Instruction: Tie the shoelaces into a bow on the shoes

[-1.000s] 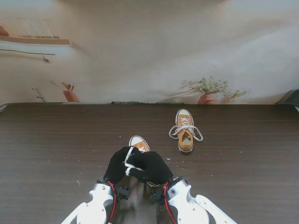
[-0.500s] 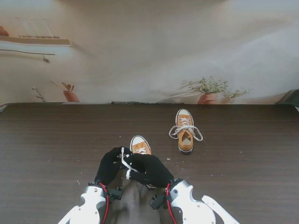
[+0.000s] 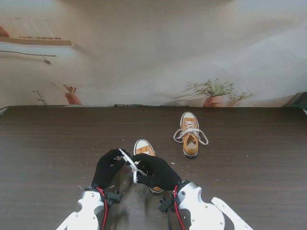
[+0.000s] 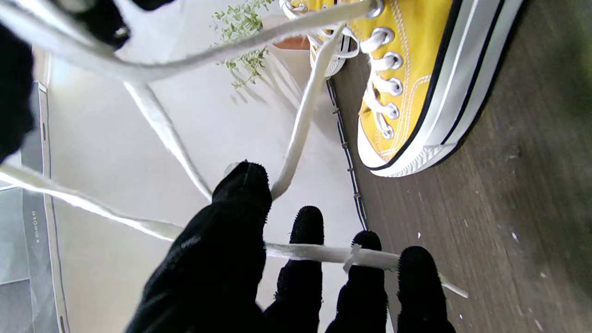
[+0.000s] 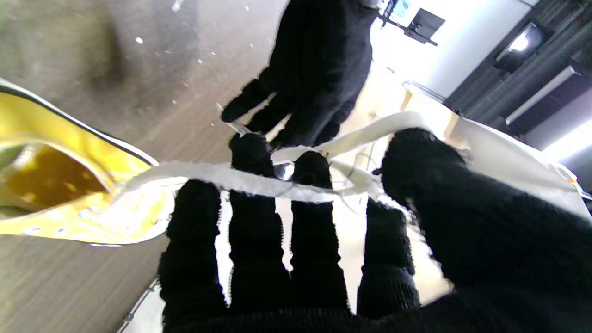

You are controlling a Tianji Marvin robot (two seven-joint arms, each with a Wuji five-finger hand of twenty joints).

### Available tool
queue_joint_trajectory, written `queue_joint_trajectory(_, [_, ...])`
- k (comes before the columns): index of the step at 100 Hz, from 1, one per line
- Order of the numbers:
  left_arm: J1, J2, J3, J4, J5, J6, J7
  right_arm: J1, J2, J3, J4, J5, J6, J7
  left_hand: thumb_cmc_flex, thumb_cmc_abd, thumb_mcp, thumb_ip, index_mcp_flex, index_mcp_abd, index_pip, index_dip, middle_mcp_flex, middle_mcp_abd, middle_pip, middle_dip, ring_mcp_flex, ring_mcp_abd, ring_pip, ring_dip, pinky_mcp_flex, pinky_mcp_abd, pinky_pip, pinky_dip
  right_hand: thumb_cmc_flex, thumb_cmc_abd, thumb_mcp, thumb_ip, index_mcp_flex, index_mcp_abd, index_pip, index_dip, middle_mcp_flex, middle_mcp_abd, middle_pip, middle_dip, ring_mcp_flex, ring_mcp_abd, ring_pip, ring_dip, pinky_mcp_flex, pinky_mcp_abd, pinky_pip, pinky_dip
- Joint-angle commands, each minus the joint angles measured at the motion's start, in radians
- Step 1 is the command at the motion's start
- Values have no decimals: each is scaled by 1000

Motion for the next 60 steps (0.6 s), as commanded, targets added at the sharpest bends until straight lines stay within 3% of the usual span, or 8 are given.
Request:
queue_joint_trajectory(1, [8,-1,-7,-12,2,-6,-8,3,17,6,0,-8,21,30,28,-1,40,2,47,-22,36,-1,4,-7,18,-17,21,-7,20,-3,1,11,13,1,-9,-17,35,53,-62,-40,-23,9,-48,-26,-20,-21,-46,-25,-29,-15,-20,-34,-23,-13])
queue_joint_trajectory(7, [12,0,-12,-13,0,-8,-9,5,16,4,5,-33,28,21,29,0,39,2,44,-20,36,-2,4,-7,18,-17,21,-7,20,-3,0,10,12,1,-38,-4,24,108,-78,-51,-14,-7,-57,-28,-21,-26,-45,-25,-34,-13,-21,-35,-28,-10])
queue_joint_trajectory(21, [17,0,-16,-16,0,-10,-7,21,-1,-13,46,-132,2,-86,31,1,36,2,45,-19,37,-3,3,-7,17,-18,20,-7,19,-3,0,11,12,0,48,39,-35,17,-11,-106,4,-14,19,-20,-39,-57,20,-27,-30,-17,41,-24,-12,-9])
queue_joint_trajectory(32, [20,0,-20,-20,1,-11,-7,23,-3,-13,47,-134,6,-93,33,3,34,3,43,-17,37,-5,2,-7,17,-18,19,-7,19,-3,0,11,12,0,198,59,-75,9,-11,-125,7,-12,30,-12,-62,-62,21,-25,-34,-21,41,-23,-12,-16])
queue_joint_trajectory(42, [23,-1,-27,-23,4,-16,-3,19,-1,-7,43,-133,9,-89,35,6,31,3,41,-16,39,-5,1,-7,17,-18,20,-7,19,-3,0,11,12,-1,290,30,-15,23,-25,-138,11,-10,20,-9,-72,-66,13,-10,-44,-36,34,-24,-13,-18])
queue_joint_trajectory(52, [25,-2,-33,-25,5,-18,3,15,1,-1,39,-142,11,-83,37,8,28,4,38,-14,41,-4,0,-8,17,-18,18,-8,19,-3,0,11,12,-1,309,-41,103,7,-54,-136,12,-11,-3,-11,-75,-75,-1,0,-43,-55,24,-32,-17,-22])
queue_joint_trajectory(60, [28,-2,-35,-28,6,-20,6,14,3,3,37,-146,9,-81,40,11,27,4,35,-11,43,-2,-2,-7,16,-18,18,-9,19,-3,0,11,12,-1,292,-42,104,4,-64,-139,11,-11,-29,-9,-83,-85,-22,-5,-44,-56,8,-39,-21,-23])
